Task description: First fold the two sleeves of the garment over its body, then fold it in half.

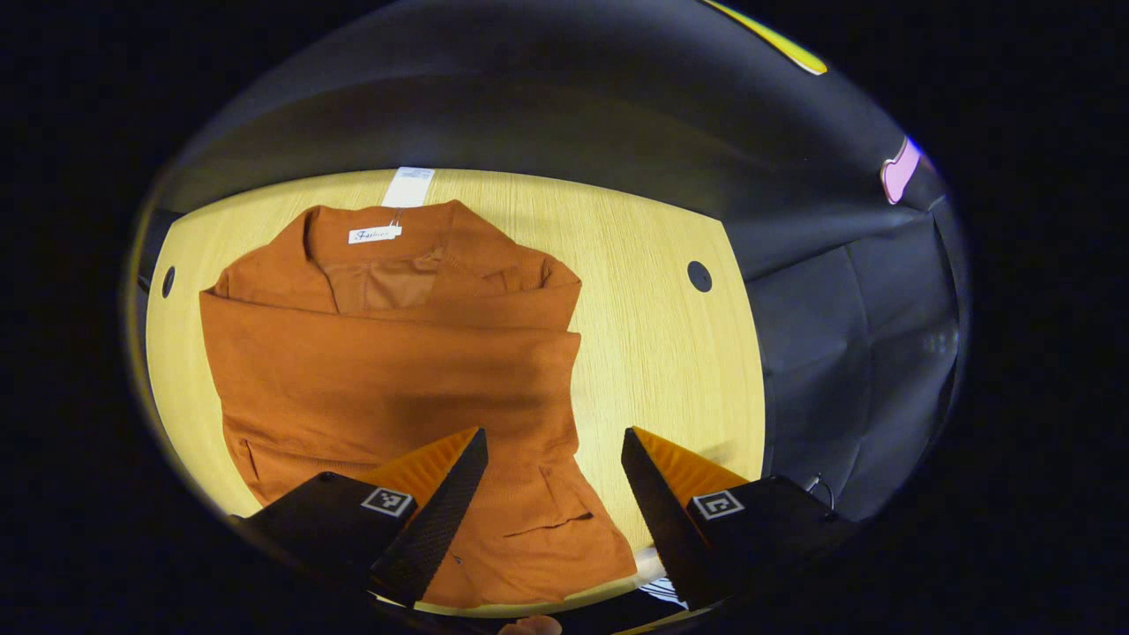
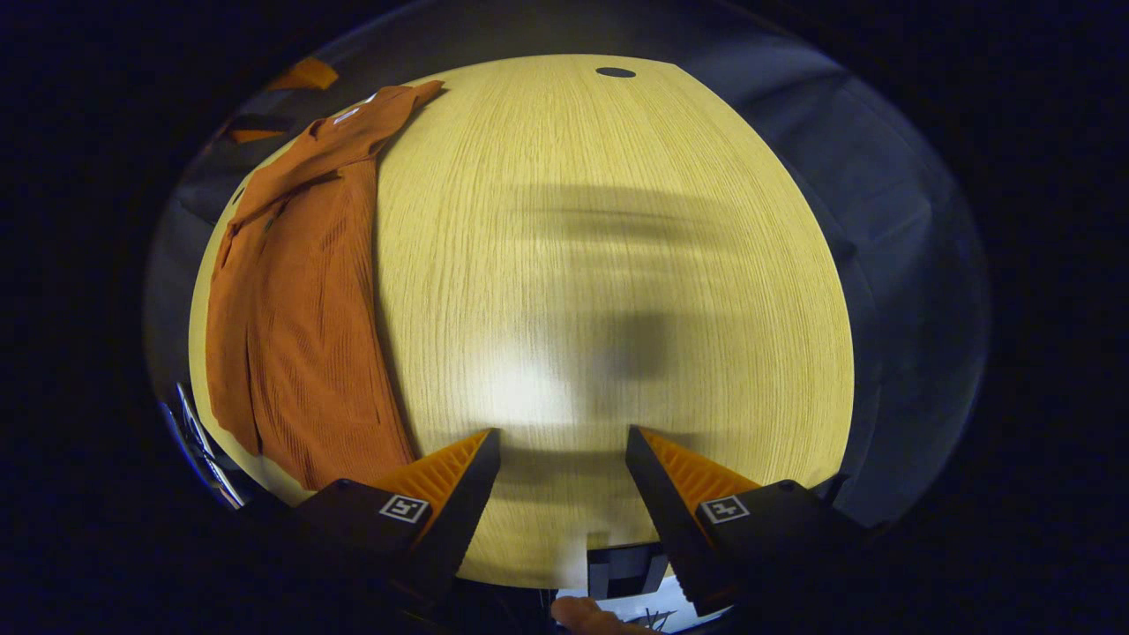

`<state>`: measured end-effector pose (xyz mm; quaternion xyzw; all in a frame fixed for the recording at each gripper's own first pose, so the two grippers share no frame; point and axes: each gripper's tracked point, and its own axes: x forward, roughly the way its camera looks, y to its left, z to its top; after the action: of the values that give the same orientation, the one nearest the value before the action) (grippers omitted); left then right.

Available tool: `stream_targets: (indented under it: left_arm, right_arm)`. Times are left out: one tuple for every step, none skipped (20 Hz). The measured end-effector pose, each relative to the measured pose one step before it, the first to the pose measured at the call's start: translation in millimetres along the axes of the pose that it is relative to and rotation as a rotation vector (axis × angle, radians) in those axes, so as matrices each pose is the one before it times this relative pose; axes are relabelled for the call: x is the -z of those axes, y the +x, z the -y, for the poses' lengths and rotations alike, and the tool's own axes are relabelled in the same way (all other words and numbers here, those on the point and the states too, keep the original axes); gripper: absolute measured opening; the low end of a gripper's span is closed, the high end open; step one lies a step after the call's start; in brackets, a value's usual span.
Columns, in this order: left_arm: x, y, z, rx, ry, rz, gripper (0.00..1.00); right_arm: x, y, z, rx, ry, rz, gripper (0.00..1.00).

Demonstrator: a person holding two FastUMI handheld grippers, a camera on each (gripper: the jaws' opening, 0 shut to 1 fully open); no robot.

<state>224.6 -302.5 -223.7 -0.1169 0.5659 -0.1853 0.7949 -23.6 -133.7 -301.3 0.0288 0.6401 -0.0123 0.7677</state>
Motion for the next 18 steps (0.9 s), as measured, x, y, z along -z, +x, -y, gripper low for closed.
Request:
stream_targets:
  left_arm:
    - [5.8, -6.75, -9.13, -0.0026, 0.00459, 0.02131, 0.99]
    - [6.66, -8.16, -9.86, -0.0008, 0.00709, 0.02445, 0.99]
    - [9.7, -8.71, -12.67, -0.00194, 0.00622, 0.01372, 0.99]
    - [13.55, -9.66, -15.05, -0.00673, 0.00367, 0.0019, 0.99]
    - [15.24, -8.34, -19.13, -0.01797, 0.00633, 0.00342, 1.0]
    - [16.07, -7.28, -20.46, -0.02433, 0.00571, -0.00053, 0.99]
    - [19.7, -7.17, -22.4, -0.02478, 0.00212, -0.00813, 0.99]
    - [20.25, -7.16, -21.9, -0.0243, -0.01695, -0.01259, 0.99]
    - [23.23, -7.72, -19.02, -0.01452, -0.01694, -0.01686, 0.99]
    - [19.44, -7.9, -19.97, -0.01539, -0.01887, -0.00007, 0.99]
    - [22.46, -8.12, -25.94, -0.0238, -0.01342, -0.00219, 0.99]
    - [16.78, -5.38, -21.89, -0.02499, -0.01091, -0.00685, 0.99]
    - [18.46, -5.82, -24.52, -0.02726, -0.00998, -0.01368, 0.99]
    - [19.48, -2.35, -21.26, -0.01795, -0.01521, -0.02254, 0.99]
    - [15.8, -0.68, -15.07, -0.00303, -0.02306, -0.02018, 0.99]
    - [13.98, 0.07, -11.63, 0.00373, -0.0351, -0.023, 0.99]
    - [9.79, 0.35, -9.33, 0.00467, -0.03616, -0.01108, 0.99]
    - [7.2, 1.71, -6.89, 0.00706, -0.02968, -0.00856, 0.99]
  right_arm:
    - [-0.35, -0.22, -0.2, 0.00153, 0.00079, -0.00582, 0.95]
    - [0.38, -0.18, -0.23, 0.0011, 0.0046, -0.00548, 0.95]
    - [-0.62, -0.23, -0.4, 0.00169, 0.00645, 0.001, 0.95]
    - [-0.21, 0.55, -0.25, 0.00049, -0.00032, 0.00016, 0.95]
    - [-0.5, 0.01, -0.27, 0.00041, -0.00212, 0.00311, 0.95]
    - [-0.04, -0.19, -0.02, -0.0003, 0.00091, 0.00052, 0.96]
    - [0.38, -0.17, -0.3, 0.00094, 0.00491, -0.00008, 0.95]
    - [-0.33, 0.22, 0.53, 0.00112, 0.00292, -0.00044, 0.96]
    - [-0.41, 0.04, -0.4, 0.00159, 0.00582, -0.00126, 0.95]
    - [-0.12, 0.11, -0.46, 0.00168, 0.00556, -0.00264, 0.95]
    - [0.29, 0.24, -0.5, 0.00143, 0.00349, -0.00322, 0.96]
    - [0.02, -0.56, -0.22, 0.00173, 0.00343, -0.00359, 0.96]
    - [-0.58, 0.13, -0.56, 0.00252, 0.00873, -0.00436, 0.97]
    - [-0.91, 0.41, -1.56, 0.00241, 0.01095, -0.00336, 0.97]
    - [0.38, 0.35, -0.89, 0.0016, 0.00505, -0.00805, 0.95]
    - [-0.98, -1.34, -2.2, -0.00049, 0.00646, -0.00707, 0.99]
    - [0.44, 0.32, -2.72, -0.00169, -0.00813, -0.00836, 0.99]
    - [2.27, -1.16, -4.55, -0.00298, -0.01065, -0.00802, 0.99]
